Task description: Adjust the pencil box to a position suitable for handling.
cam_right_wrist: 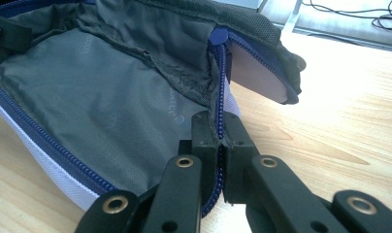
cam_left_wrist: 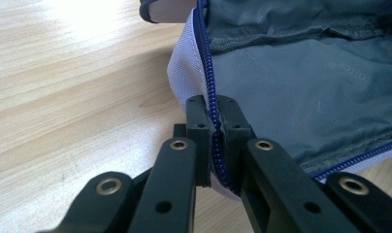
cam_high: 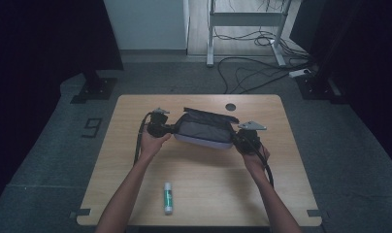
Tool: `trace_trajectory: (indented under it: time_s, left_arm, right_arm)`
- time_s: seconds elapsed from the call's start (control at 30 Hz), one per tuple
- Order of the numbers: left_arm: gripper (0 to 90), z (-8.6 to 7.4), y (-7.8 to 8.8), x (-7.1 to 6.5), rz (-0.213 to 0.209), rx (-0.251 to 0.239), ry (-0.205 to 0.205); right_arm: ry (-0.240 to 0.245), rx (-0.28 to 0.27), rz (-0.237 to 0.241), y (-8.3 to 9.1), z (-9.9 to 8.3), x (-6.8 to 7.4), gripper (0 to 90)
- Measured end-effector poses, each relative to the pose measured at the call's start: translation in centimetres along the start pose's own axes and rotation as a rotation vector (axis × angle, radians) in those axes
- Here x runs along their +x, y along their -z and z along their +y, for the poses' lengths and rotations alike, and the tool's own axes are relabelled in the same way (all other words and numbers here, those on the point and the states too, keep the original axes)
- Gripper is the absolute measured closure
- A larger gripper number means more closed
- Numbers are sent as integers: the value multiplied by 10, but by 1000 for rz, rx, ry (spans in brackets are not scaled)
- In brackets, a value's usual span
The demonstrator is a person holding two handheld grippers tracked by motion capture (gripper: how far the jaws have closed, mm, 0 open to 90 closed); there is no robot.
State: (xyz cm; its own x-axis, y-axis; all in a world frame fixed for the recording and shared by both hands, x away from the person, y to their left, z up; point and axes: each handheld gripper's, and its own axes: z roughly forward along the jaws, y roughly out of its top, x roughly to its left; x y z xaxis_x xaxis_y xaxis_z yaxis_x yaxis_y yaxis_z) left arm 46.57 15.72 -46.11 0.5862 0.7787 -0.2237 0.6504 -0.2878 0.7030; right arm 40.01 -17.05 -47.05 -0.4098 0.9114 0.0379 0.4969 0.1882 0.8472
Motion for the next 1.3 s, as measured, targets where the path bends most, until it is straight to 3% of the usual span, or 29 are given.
trace_trajectory:
  time_s: [0.57, 0.7, 1.07, 1.3]
  left_arm:
    - [857, -12, 21, -8, -26, -35, -11]
    - [856, -21, 23, -11, -29, -24, -24]
    - [847, -50, 15, -10, -69, 33, -5]
    - [834, -59, 9, -9, -80, 63, 4]
  right_arm:
    - [-21, -44, 42, 18, -10, 8, 851]
    - [-14, -45, 49, 21, -17, 13, 851]
    - [-11, -9, 66, 18, -42, 19, 850]
    - [-16, 16, 69, 12, -52, 20, 847]
